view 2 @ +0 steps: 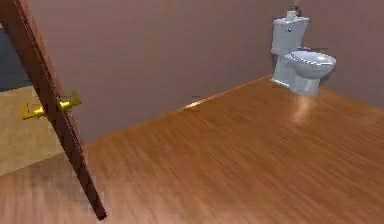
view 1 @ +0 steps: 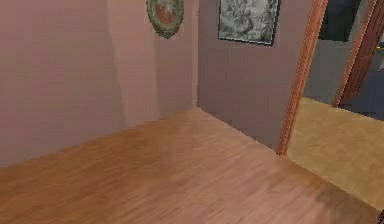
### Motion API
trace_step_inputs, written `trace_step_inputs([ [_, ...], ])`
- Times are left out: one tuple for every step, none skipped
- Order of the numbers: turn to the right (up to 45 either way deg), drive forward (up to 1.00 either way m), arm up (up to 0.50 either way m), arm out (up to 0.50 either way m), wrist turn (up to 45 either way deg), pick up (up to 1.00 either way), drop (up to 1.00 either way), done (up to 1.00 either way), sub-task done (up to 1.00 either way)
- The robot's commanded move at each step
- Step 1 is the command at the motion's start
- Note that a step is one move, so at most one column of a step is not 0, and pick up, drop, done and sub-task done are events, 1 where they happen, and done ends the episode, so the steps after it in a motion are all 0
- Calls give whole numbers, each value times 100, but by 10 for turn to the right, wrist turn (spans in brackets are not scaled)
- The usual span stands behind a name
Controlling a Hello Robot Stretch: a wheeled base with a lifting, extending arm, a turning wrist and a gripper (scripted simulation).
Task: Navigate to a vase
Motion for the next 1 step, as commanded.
trace_step_inputs([
  [240, 0, 0, 0, 0, 0, 0, 0, 0],
])
